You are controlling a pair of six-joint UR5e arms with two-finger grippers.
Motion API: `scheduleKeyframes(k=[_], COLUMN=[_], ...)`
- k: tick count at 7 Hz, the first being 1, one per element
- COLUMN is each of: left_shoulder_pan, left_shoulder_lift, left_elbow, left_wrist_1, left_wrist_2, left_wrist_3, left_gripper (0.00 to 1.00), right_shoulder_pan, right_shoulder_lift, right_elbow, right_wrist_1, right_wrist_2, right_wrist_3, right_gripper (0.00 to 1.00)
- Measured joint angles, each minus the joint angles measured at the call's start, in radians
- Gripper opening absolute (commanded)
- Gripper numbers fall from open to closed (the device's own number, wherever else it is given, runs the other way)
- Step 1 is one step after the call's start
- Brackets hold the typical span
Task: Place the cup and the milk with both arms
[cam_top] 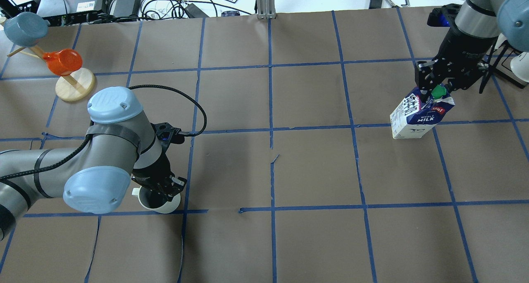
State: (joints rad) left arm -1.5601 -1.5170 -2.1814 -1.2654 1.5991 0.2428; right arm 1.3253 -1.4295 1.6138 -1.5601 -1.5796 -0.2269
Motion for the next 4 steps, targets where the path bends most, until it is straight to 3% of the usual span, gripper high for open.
scheduleKeyframes(k=[2, 4], left_shoulder_pan=[-0.005, -0.027], left_shoulder_lift=[-0.004, -0.029], left_elbow=[0.09, 0.178], left_wrist_1=[-0.025, -0.059], left_wrist_2=[-0.004, -0.058], left_wrist_3=[-0.124, -0.378], left_gripper=[0.0, 0.0], right_shoulder_pan=[0.0, 0.0], right_shoulder_lift=[0.0, 0.002], right_elbow=[-0.007, -0.026], right_wrist_1=[0.0, 0.001], right_wrist_2=[0.002, 0.008], right_wrist_3=[0.001, 0.001], right_gripper=[0.19, 0.19])
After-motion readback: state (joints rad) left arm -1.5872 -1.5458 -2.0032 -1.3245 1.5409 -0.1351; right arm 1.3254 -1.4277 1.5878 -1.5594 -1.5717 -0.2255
